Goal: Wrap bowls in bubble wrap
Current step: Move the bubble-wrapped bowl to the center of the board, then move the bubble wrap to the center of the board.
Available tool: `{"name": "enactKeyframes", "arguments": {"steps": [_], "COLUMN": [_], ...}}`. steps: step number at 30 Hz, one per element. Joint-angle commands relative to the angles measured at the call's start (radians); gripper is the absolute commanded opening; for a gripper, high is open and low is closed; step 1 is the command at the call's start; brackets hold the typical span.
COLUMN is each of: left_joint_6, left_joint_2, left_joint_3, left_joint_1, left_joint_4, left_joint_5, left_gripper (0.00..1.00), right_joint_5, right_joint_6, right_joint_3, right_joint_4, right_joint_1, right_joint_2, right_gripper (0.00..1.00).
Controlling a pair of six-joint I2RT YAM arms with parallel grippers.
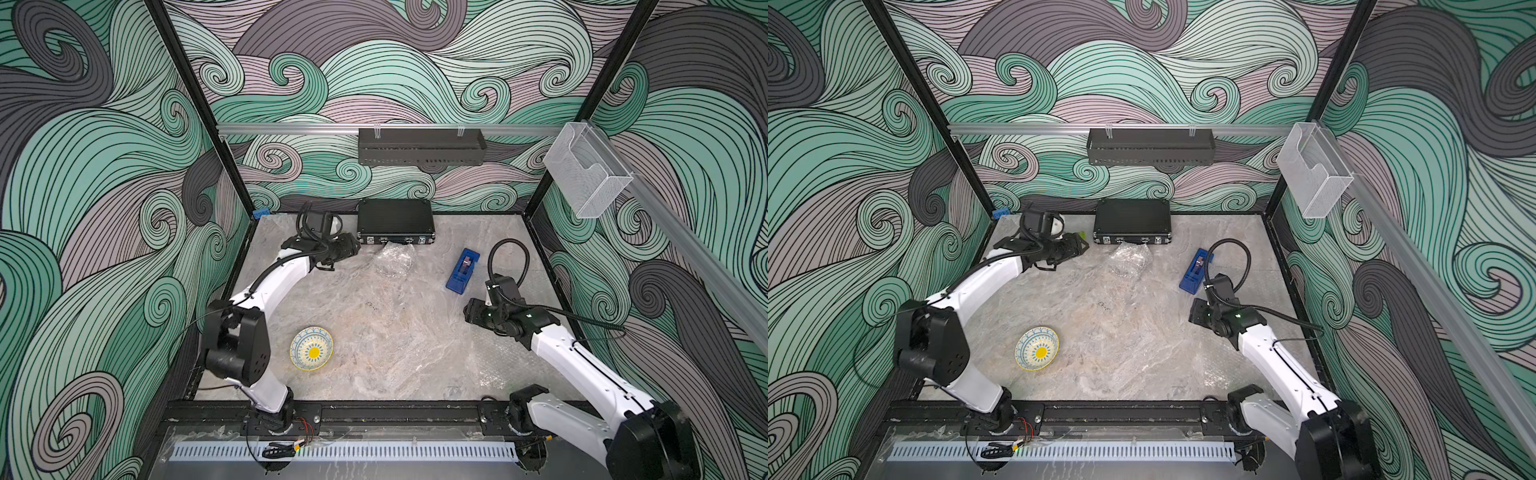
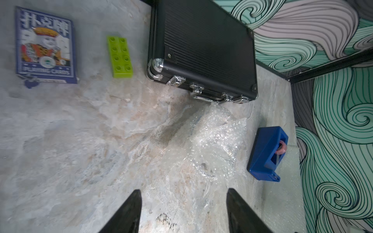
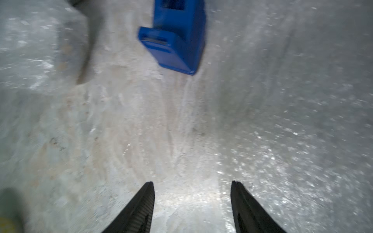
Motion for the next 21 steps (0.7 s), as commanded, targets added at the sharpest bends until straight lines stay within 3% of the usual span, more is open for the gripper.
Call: {"name": "enactKeyframes", "arguments": {"steps": [1,11,21], "left_joint_6": [-0.041,-0.039,-0.037], "left_joint_2": [-0.07,-0.252,-0.378], "left_joint_3": [-0.089,-0.303,-0.358], "left_joint_1": [-0.006,-0.037,-0.037], "left_joint_4": [0.01,0.024,-0.021], "left_joint_5": [0.043,0.168,0.143], "left_gripper": [0.65,0.64,0.64], "right_joint_5": [0.119,-0.139,-0.191], "right_joint_6": [0.052,0.034,0.213], "right_joint_3": [-0.026,-0.079,0.01], "right_joint_4": [-0.066,0.006,0.163], "right_joint_1": [-0.016,0.007,0.356], "right_joint_2": [0.028,0.174,0.36], "right_gripper": [0.64,0.58,0.55]}}
